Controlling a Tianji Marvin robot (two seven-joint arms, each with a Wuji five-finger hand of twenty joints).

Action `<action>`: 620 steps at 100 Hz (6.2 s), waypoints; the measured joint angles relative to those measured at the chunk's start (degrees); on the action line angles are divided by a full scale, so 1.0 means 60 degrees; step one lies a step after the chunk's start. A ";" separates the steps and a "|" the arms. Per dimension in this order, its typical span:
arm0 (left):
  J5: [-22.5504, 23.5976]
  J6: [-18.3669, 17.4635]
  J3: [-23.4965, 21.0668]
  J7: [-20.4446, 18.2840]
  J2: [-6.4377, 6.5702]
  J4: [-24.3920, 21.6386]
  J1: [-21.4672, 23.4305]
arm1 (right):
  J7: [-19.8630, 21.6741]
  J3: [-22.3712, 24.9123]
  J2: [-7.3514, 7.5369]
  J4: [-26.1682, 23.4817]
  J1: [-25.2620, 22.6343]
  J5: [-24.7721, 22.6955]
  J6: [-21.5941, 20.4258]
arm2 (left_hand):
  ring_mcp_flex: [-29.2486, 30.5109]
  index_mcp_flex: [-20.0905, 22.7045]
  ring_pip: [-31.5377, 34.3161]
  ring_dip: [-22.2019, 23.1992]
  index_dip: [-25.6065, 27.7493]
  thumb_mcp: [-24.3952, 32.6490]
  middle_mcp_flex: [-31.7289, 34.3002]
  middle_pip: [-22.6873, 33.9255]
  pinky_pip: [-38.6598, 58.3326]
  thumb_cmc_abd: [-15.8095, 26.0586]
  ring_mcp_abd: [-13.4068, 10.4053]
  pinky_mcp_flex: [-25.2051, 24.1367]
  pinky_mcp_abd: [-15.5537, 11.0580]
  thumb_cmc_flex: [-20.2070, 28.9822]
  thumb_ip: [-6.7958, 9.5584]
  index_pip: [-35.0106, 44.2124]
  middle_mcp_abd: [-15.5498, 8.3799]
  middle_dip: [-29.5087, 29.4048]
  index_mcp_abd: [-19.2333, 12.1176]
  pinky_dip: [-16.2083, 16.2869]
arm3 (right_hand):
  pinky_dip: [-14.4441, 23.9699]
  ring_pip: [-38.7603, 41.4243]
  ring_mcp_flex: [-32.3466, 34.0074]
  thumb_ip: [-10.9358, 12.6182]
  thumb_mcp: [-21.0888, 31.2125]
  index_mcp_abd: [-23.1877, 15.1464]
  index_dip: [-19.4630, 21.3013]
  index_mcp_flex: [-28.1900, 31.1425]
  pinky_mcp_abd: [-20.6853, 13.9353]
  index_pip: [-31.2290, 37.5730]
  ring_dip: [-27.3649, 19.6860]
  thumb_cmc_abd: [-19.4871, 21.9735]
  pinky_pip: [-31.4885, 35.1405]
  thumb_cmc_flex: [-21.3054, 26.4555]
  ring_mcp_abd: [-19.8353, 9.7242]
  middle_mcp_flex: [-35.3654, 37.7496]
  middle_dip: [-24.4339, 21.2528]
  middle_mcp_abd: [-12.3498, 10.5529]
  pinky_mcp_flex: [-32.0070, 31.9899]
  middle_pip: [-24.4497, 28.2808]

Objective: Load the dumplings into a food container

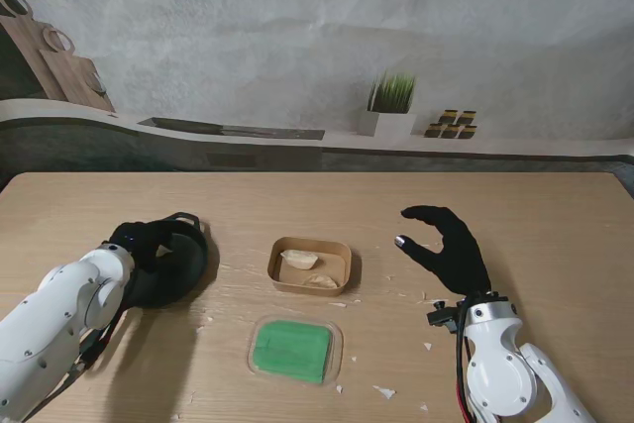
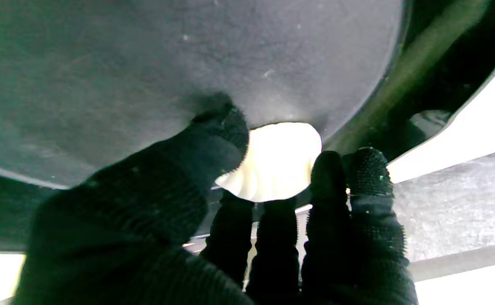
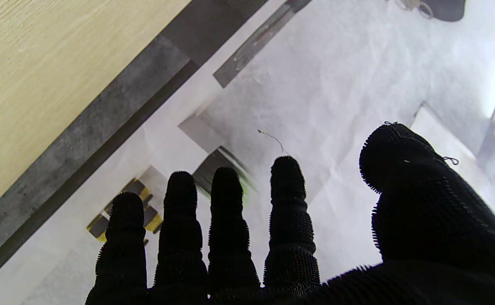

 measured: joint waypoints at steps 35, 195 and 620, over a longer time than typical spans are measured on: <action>-0.0064 0.0360 0.0517 0.0820 -0.0002 0.0511 -0.0219 | -0.0004 0.0002 0.0000 0.0031 0.0013 -0.0014 0.0002 | 0.1312 0.0251 0.0905 0.1854 0.1570 0.0108 0.0979 0.0891 0.1106 -0.0475 -0.0149 0.1215 -0.0234 0.0741 -0.0361 0.2172 -0.0360 0.1756 0.0142 0.0000 | 0.0000 0.0000 0.0000 0.0000 0.0000 0.0000 0.0001 0.0000 0.0001 0.0000 0.0000 0.0000 0.0000 0.0000 0.0000 0.0000 0.0001 0.0000 0.0000 0.0000; -0.1338 -0.1621 -0.2104 0.3931 -0.0685 -0.2848 0.2287 | -0.0025 -0.0032 -0.0008 0.0055 0.0039 0.0044 -0.0114 | 0.5136 0.3057 -0.0133 0.2336 0.0953 -0.0678 0.4839 -0.1883 0.1966 -0.2443 0.0759 0.3878 0.1712 0.1452 -0.0494 0.2915 -0.0555 0.3857 -0.0742 -0.0357 | 0.0084 0.0012 0.0159 0.0010 0.4275 0.0000 0.0001 0.0008 0.0085 0.0000 0.0002 -0.0442 0.0009 -0.1320 0.0090 0.0003 0.0005 0.0000 0.0098 0.0000; -0.2981 -0.0164 -0.1065 0.2203 -0.0919 -0.5135 0.6025 | 0.4812 -0.4814 0.1291 -0.2396 0.0137 -0.3268 0.9230 | -0.3093 0.4244 -0.3390 -0.1339 0.0438 -0.5263 0.0035 -0.2277 -0.6235 0.4049 0.0568 -0.4842 0.1605 -0.1585 0.0268 -0.1247 0.0244 -0.1483 0.1447 0.0963 | -0.0949 0.4713 0.0077 0.0012 0.3420 0.2284 0.0493 0.0424 -0.0287 0.0563 0.2352 0.0360 0.6096 -0.2043 0.1189 -0.0418 0.0819 0.0808 -0.1029 0.2022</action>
